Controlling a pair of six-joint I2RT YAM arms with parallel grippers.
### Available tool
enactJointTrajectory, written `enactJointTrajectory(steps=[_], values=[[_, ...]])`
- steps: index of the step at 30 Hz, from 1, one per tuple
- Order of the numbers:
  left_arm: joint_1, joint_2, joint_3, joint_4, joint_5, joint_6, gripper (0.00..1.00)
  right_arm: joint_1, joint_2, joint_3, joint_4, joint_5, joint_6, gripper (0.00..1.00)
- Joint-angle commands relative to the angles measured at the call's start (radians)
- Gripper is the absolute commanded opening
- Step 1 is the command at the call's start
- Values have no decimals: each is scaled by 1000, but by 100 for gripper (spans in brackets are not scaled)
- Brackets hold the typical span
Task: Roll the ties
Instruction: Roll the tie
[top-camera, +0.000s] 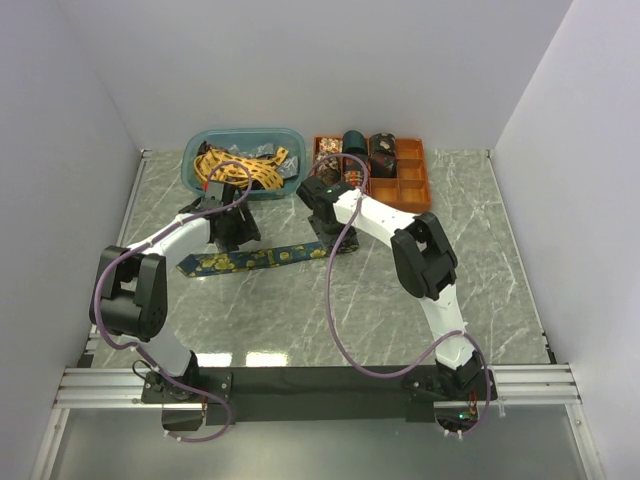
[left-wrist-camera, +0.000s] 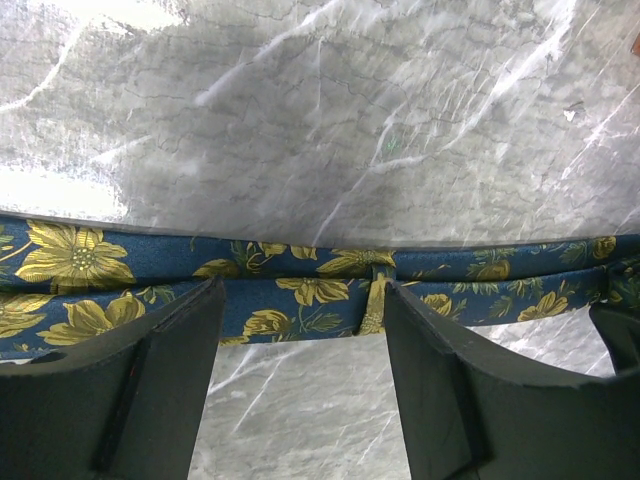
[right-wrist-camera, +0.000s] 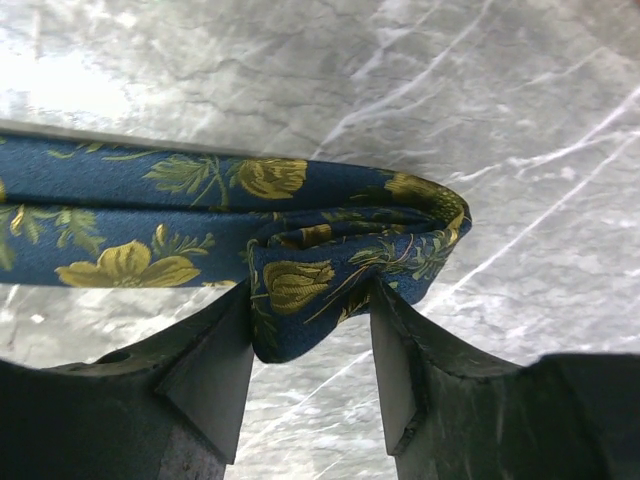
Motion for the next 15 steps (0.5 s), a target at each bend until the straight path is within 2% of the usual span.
enactJointTrajectory(steps=[1,15], values=[[-8,-9,31,7,-4,17,71,-14,-62,46,-12,-82,18,55],[-16,-9,36,5,0,22,71,-28,-114,43,17,-152,55,58]])
